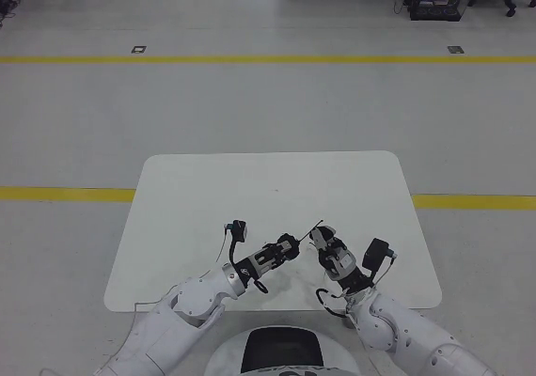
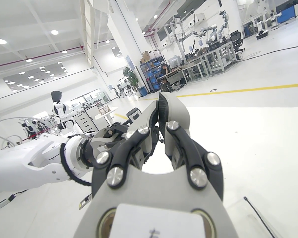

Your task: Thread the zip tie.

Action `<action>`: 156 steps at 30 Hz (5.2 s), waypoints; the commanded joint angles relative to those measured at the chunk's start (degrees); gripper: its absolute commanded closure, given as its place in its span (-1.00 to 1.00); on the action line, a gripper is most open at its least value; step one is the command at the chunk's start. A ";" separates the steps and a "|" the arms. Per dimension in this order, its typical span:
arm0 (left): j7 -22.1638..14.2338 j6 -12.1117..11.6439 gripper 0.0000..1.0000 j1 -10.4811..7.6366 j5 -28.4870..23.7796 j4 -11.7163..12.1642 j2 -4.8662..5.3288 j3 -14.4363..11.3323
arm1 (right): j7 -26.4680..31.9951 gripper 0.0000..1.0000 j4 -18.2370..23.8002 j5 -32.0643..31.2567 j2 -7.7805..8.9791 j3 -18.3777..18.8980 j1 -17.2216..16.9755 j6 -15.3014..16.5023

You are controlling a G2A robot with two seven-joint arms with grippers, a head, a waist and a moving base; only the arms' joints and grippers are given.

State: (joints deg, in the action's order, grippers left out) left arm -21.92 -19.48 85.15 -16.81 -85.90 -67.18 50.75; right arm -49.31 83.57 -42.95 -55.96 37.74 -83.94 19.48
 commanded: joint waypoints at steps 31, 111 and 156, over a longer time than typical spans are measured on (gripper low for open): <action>0.00 0.00 1.00 0.00 0.00 0.00 0.00 0.00 | 1.53 1.00 -1.78 -0.51 -0.50 2.34 -1.24 0.00; 0.00 0.00 1.00 0.00 0.00 0.00 0.00 0.00 | 0.80 1.00 -2.66 5.47 0.46 -7.03 3.45 0.00; -17.17 0.00 1.00 0.62 -20.60 2.89 0.94 5.86 | 12.65 -1.00 11.85 23.68 11.22 -10.87 3.80 0.00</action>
State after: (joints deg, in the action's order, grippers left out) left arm -39.09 -19.48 85.76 -37.41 -83.01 -66.25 56.61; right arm -36.66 95.41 -19.29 -44.75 26.88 -80.15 19.48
